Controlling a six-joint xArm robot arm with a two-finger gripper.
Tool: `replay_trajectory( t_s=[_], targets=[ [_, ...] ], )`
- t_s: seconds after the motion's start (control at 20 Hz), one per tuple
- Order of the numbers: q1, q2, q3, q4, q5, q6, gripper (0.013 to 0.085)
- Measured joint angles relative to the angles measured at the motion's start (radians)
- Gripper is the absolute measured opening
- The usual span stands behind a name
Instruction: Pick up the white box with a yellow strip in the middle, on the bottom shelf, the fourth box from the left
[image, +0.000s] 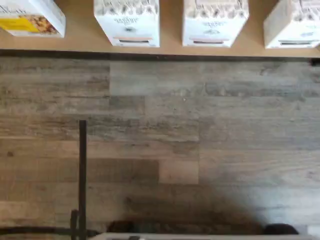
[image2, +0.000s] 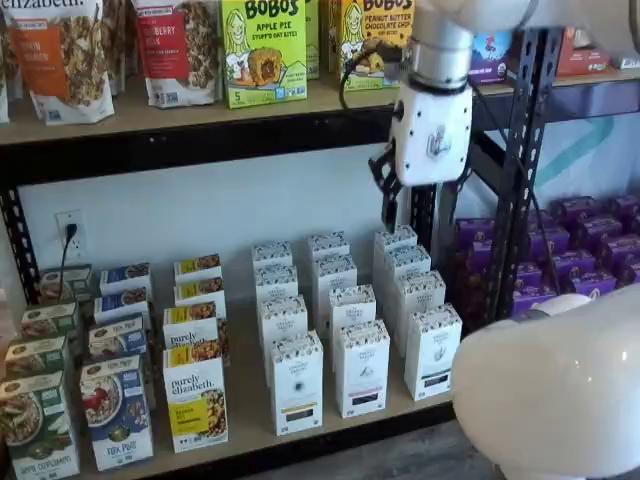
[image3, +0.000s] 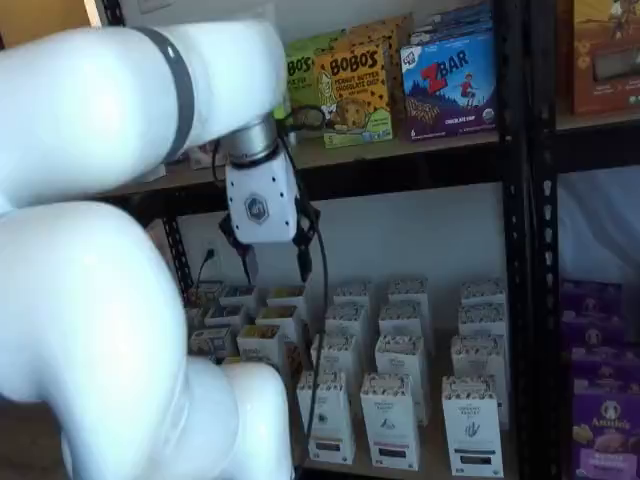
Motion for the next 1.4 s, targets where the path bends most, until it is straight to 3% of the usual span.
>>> replay_trajectory(
  t_s=[0.5, 1.0, 1.2, 1.4],
  targets=[
    [0.017, 0.1, 0.128, 0.057, -0.258, -0.014, 0.085],
    [0.073, 0.307, 0.166, -0.006, -0.5, 0.064, 0.085],
    [0.077, 0.399, 0.165, -0.005, -0.594, 0.066, 0.085],
    [0.08, 0.498, 0.157, -0.033, -0.686, 0.088, 0.085]
  ],
)
